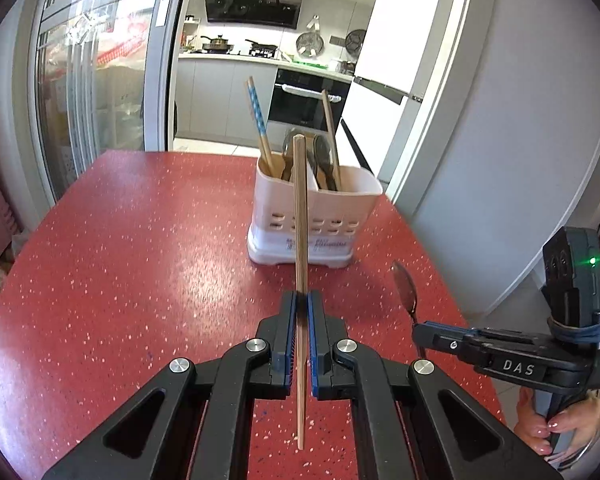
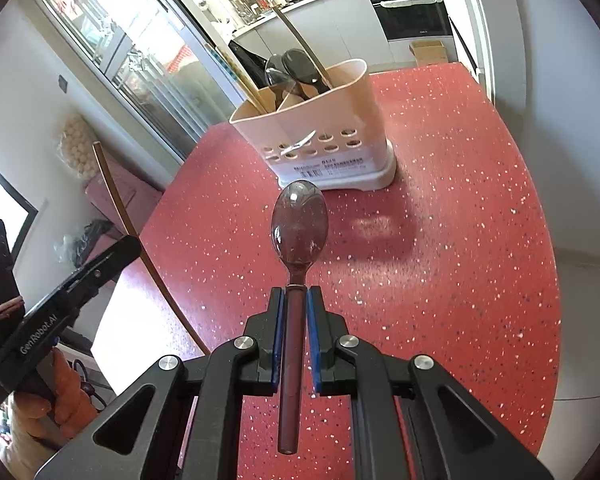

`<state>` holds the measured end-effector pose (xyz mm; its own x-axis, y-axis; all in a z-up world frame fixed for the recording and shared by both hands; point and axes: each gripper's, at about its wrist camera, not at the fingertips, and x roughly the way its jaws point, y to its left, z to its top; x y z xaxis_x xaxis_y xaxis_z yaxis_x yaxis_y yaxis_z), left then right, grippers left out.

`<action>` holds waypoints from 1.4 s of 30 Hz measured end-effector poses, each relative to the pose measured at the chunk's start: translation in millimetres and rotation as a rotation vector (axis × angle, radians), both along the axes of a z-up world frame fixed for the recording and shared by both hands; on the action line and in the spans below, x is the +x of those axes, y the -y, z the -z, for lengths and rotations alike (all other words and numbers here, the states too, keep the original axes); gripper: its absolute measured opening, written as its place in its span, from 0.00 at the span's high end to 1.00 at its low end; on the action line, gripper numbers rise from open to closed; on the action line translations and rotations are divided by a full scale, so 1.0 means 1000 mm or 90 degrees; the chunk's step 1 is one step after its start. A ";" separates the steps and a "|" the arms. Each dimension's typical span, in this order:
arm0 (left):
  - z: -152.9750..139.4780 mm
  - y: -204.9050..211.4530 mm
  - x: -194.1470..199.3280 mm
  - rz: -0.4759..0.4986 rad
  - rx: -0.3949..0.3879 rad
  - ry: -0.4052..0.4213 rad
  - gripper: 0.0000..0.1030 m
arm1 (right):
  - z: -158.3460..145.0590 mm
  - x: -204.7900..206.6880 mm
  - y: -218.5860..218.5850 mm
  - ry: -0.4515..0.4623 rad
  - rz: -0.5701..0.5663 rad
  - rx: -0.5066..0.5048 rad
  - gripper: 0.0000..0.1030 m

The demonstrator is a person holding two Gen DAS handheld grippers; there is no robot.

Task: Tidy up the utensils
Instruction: 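Carry the spoon and chopstick over the holder and lower them in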

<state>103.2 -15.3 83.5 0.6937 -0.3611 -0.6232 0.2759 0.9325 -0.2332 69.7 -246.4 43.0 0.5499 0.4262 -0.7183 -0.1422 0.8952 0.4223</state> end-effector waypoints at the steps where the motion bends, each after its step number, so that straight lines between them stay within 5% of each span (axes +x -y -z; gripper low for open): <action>1: -0.002 0.000 0.002 0.000 -0.001 0.003 0.66 | -0.001 0.002 0.000 0.002 0.000 0.001 0.88; 18: -0.050 -0.004 0.055 -0.013 -0.047 0.061 0.66 | -0.051 0.043 0.010 0.074 0.002 -0.019 0.88; 42: -0.107 0.019 0.164 -0.034 -0.035 0.151 0.66 | -0.112 0.144 0.012 0.186 0.020 -0.057 0.88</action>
